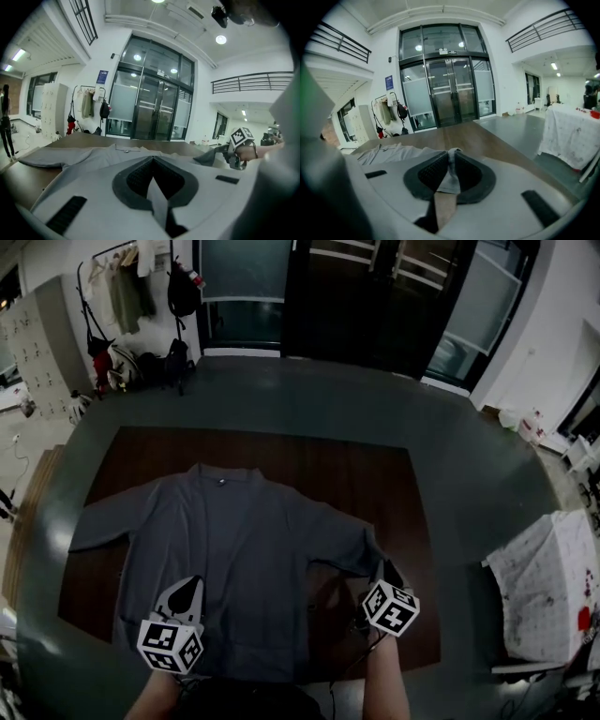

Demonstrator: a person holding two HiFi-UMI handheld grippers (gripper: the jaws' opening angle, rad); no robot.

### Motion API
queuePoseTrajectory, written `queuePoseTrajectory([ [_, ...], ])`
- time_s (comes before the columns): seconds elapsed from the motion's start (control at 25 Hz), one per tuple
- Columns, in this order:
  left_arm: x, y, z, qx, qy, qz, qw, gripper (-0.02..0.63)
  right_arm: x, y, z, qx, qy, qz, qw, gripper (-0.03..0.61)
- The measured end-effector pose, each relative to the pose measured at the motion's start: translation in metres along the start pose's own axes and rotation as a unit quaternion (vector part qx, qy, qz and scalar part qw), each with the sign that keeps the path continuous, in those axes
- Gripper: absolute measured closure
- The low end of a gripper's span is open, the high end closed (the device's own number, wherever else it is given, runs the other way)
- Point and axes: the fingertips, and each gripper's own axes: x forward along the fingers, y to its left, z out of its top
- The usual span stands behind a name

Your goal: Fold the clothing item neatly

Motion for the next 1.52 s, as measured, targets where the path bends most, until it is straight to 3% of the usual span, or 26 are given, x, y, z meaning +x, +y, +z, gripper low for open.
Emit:
queuePoseTrajectory([
  [0.36,-0.032,0.068,0.014,-0.023,-0.027,0.034,0.9988,0.606,-0.010,0.115,0.036,-0.039,-0.041,0.065,0.996,0.546],
  [0.68,-0.053,0.150,0.026,-0.043,-0.025,0.003,0.9988,0.606,-0.015,0.257,0.059,-0.101,-0.077,0.085,0.988,0.548],
  [0.96,-0.059,0.213,0.028,-0.038,-0.027,-0.014,0.9988,0.606,-0.014,0.377,0.033,-0.122,-0.067,0.116,0.983,0.551],
  [1.32,-0.069,0.281,0.025,-0.050,-0.024,-0.002,0.9985,0.606,-0.003,0.509,-0.013,-0.193,-0.038,0.168,0.966,0.551],
  [1.44,-0.070,0.291,0.019,-0.049,-0.014,-0.006,0.9987,0.606,0.007,0.531,-0.044,-0.237,0.002,0.169,0.957,0.550],
  [1.52,-0.069,0.296,0.016,-0.049,-0.007,-0.011,0.9987,0.606,0.012,0.543,-0.074,-0.276,0.046,0.178,0.943,0.549],
])
